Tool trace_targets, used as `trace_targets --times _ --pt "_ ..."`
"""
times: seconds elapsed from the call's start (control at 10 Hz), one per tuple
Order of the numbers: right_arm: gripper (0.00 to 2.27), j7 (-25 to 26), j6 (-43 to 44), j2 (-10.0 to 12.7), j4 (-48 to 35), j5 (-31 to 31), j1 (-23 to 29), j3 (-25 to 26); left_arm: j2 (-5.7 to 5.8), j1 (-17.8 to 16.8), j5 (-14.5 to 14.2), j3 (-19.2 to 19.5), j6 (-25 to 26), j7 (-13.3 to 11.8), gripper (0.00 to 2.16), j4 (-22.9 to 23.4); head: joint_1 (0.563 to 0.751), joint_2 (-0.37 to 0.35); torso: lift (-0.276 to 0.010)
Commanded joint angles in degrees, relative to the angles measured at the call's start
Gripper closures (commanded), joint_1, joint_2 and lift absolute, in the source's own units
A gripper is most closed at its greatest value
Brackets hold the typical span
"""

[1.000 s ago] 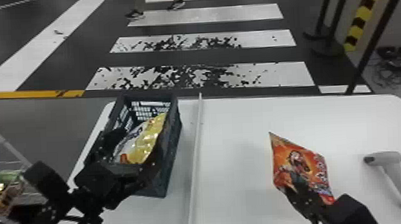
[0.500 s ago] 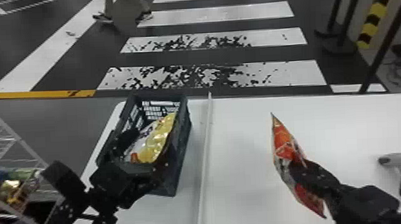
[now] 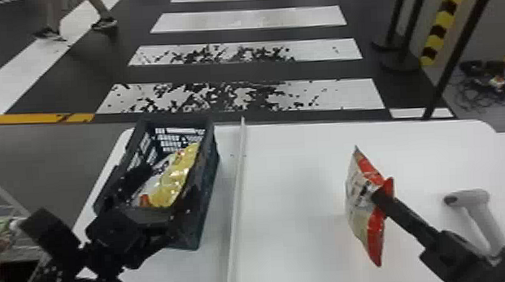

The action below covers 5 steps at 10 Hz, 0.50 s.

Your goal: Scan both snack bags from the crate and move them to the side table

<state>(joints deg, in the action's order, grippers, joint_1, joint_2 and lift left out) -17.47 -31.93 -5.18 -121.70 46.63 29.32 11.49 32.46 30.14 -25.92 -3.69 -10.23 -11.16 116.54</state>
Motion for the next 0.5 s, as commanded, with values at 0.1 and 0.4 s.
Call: trace_targets --times 0.1,0.4 --pt "2.25 0.5 2.3 2.1 7.9 9.4 -1.1 3.8 -0.02 0.0 0.9 -0.6 0.0 0.0 0.08 0.0 0.695 0.007 -0.095" --pt "2.25 -0.5 3.5 4.7 15.8 19.4 -3.2 7.9 -0.02 0.0 1.1 -0.8 0.0 0.0 0.08 0.0 0.695 -0.057 -0.095"
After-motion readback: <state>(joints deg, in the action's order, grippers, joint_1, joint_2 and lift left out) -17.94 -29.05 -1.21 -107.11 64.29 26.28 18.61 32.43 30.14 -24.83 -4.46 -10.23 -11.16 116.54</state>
